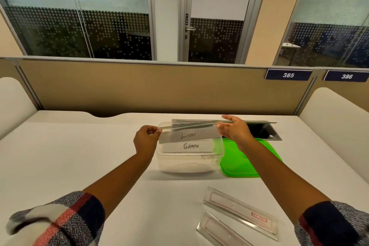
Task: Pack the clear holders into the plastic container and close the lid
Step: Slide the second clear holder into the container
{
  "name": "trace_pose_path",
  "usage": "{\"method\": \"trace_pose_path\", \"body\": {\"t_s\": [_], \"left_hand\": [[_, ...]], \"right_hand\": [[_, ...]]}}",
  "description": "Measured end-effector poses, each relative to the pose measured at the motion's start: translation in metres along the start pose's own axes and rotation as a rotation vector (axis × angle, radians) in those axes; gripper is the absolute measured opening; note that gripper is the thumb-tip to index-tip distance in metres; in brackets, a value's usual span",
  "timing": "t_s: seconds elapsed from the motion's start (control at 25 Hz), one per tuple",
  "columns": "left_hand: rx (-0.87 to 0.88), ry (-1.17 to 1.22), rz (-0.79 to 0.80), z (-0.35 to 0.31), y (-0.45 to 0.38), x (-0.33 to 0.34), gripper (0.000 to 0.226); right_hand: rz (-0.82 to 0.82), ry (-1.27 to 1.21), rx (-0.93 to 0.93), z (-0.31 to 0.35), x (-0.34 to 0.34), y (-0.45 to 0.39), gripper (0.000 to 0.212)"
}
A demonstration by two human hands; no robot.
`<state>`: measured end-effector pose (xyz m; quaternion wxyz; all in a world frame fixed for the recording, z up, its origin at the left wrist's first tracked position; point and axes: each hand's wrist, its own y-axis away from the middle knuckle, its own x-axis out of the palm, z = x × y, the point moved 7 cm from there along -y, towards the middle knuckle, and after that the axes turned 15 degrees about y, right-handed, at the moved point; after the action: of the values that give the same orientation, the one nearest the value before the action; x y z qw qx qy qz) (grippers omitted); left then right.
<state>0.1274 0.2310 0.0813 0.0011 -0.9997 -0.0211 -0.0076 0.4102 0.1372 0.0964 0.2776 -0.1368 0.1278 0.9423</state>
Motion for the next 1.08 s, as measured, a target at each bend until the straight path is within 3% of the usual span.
{"method": "trace_pose_path", "body": {"t_s": [0.16, 0.28, 0.56, 0.76, 0.88, 1.08], "left_hand": [[-0.039, -0.039, -0.047, 0.013, -0.015, 0.012, 0.024], [-0.054, -0.099, -0.076, 0.021, -0.021, 0.017, 0.026], [-0.058, -0.233, -0.014, 0.028, -0.029, 0.036, 0.026], [-0.219, -0.250, 0.092, 0.043, -0.038, 0.056, 0.030], [-0.343, -0.319, 0.150, 0.057, -0.043, 0.060, 0.039], [-0.397, -0.459, 0.226, 0.069, -0.048, 0.069, 0.040]], "right_hand": [[-0.170, 0.178, 0.051, -0.022, 0.002, -0.021, 0.015], [-0.230, 0.270, 0.056, -0.035, 0.005, -0.030, 0.026], [-0.379, 0.353, 0.004, -0.036, 0.012, -0.038, 0.024], [-0.428, 1.075, -0.144, -0.022, 0.024, -0.041, 0.028], [-0.365, 1.405, -0.248, -0.016, 0.039, -0.046, 0.027], [-0.264, 1.637, -0.286, -0.019, 0.057, -0.052, 0.020]]}}
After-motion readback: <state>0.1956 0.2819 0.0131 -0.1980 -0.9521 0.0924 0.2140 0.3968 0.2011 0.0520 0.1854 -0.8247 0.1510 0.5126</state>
